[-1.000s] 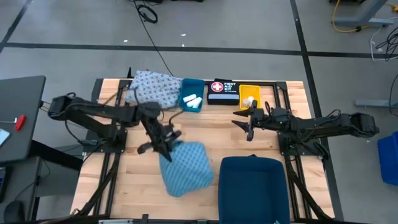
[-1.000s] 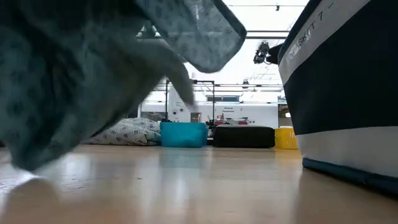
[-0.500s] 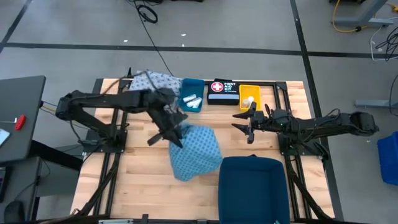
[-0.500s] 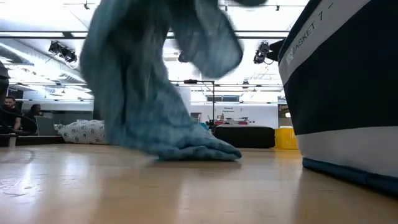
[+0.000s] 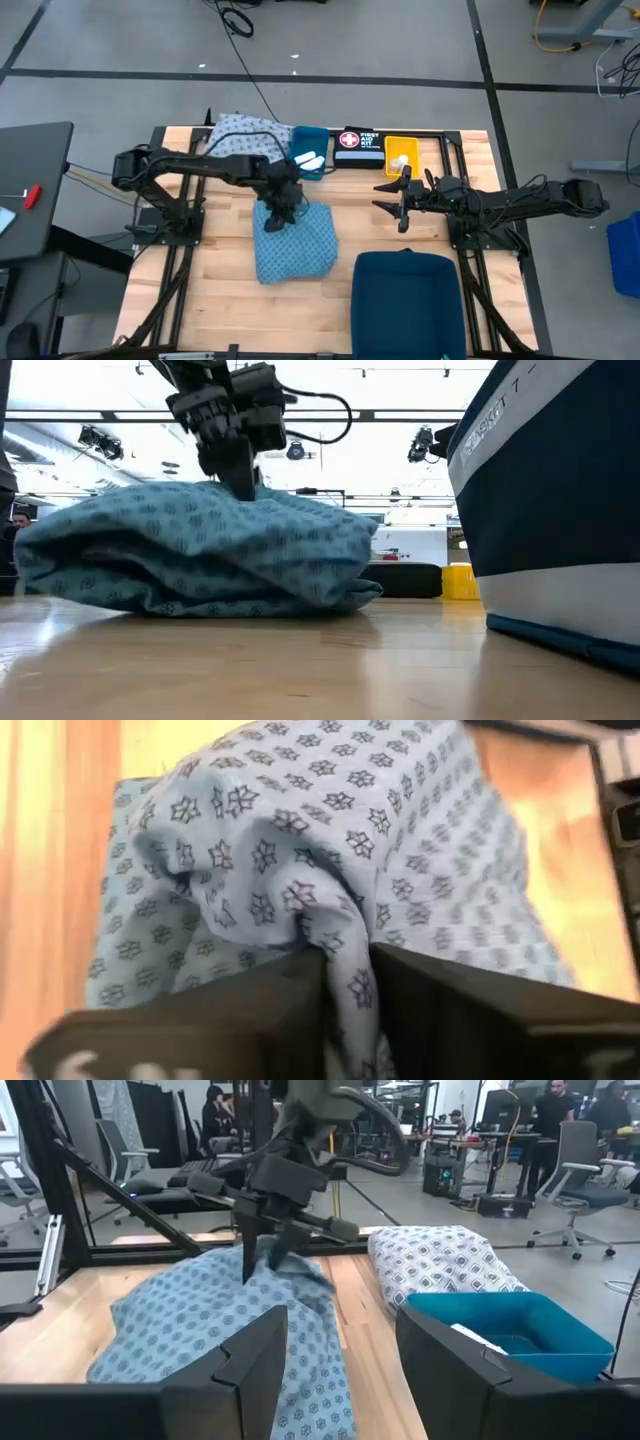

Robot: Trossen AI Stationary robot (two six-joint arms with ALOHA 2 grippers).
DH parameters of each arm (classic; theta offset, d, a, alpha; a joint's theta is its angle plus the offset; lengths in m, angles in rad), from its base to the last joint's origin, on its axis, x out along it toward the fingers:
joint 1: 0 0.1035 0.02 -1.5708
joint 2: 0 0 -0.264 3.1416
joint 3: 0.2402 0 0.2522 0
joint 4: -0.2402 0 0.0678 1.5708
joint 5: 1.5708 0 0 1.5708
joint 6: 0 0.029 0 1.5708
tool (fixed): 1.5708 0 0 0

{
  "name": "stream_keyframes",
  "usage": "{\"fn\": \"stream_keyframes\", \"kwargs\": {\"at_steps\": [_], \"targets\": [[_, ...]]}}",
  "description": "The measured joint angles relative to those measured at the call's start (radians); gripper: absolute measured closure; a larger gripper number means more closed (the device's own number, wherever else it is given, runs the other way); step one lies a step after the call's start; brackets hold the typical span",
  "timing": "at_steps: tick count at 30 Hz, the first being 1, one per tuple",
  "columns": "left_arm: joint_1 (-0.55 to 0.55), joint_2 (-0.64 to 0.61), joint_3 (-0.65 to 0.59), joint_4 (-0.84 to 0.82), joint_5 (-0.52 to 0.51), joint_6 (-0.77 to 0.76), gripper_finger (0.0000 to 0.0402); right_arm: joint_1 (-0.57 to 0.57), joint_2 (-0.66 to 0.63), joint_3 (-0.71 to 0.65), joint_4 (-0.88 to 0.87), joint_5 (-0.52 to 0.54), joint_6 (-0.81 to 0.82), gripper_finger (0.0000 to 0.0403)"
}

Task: Pick & place medical supplies in basket/bin
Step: Put the blue patient gown into the blue organizer bin

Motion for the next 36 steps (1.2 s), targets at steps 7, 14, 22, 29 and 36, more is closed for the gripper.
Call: {"fn": "stream_keyframes", "kwargs": {"at_steps": [7,14,22,29,36], "targets": [[0.039,0.009,0.002,-0.006,0.024,0.058,0.0185,0.011,0.0,0.0,-0.031,-0.001,0.0,0.0206],[0.061,0.044,0.002,-0.019,-0.01,0.044,0.0077,0.011,0.0,0.0,-0.035,-0.001,0.0,0.0206],[0.063,0.26,0.002,0.0,0.062,0.024,0.007,0.011,0.0,0.0,-0.041,-0.002,0.001,0.0206],[0.005,0.422,0.018,0.089,0.167,0.038,0.0085,0.011,0.0,0.0,-0.048,-0.002,0.001,0.0206],[-0.055,0.419,0.016,0.148,0.141,-0.052,0.0247,0.011,0.0,0.0,-0.055,0.005,0.001,0.0206]]}}
